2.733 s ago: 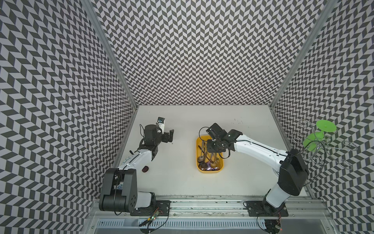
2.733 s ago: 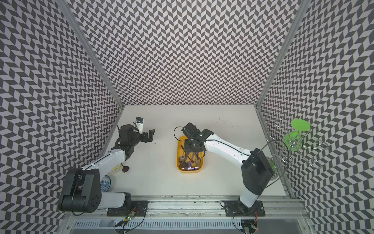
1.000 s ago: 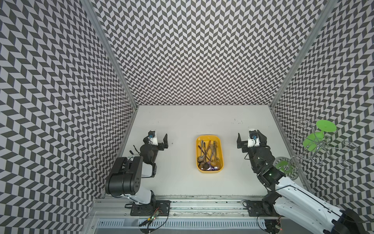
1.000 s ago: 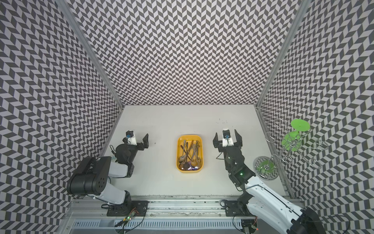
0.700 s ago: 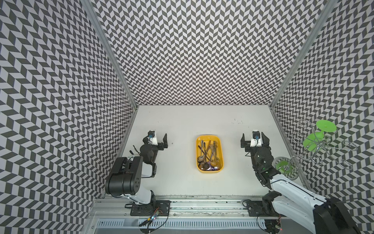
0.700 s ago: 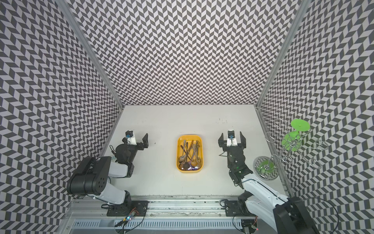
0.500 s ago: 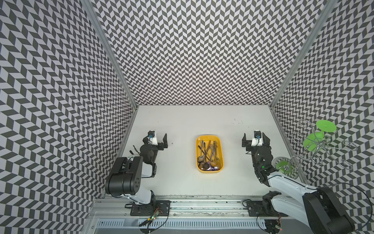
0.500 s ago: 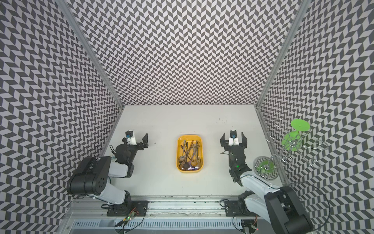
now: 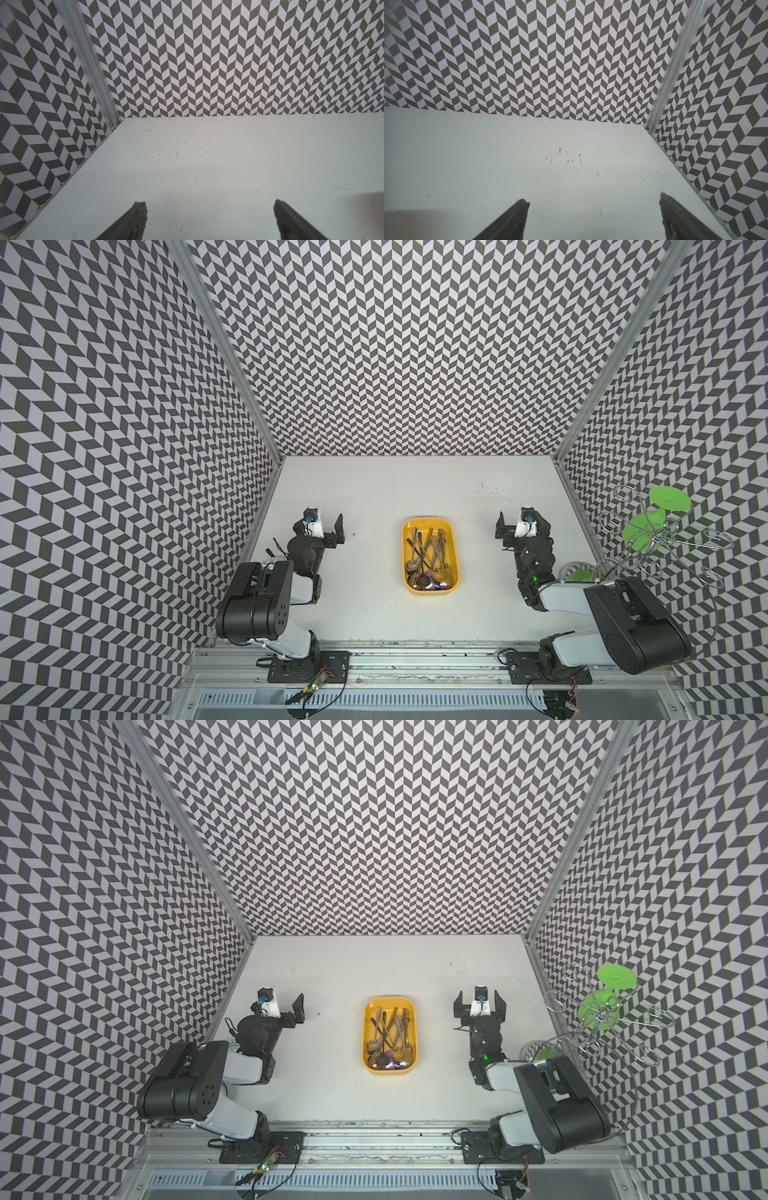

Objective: Put the spoon into the storage box
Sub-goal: Reset both arms

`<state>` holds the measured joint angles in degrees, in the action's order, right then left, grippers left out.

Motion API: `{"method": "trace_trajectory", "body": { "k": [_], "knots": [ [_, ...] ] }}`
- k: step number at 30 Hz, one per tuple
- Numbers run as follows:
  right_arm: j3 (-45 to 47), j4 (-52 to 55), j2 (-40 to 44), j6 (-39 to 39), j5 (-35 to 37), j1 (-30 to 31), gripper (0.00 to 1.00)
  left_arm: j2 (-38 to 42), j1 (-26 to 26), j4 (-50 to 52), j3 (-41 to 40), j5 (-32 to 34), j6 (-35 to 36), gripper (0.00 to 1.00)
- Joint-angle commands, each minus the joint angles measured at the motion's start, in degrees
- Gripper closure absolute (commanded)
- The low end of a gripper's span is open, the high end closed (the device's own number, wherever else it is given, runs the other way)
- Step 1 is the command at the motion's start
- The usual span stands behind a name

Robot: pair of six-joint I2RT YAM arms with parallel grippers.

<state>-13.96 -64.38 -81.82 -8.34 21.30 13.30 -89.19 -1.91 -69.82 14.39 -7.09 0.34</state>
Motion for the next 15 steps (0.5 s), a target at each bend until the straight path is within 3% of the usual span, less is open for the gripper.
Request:
{"method": "trace_trajectory", "body": {
  "k": [1,15],
  "knots": [
    [0.77,-9.30,-2.05,1.50,-1.32,-0.83,0.00,-0.02,0.19,-1.45,0.55,0.59,-0.17,0.01],
    [5.17,-11.24,1.11,1.83,-2.93,-1.61,0.00,0.21,0.50,-0.93,0.63,1.11,-0.08,0.01]
  ]
}}
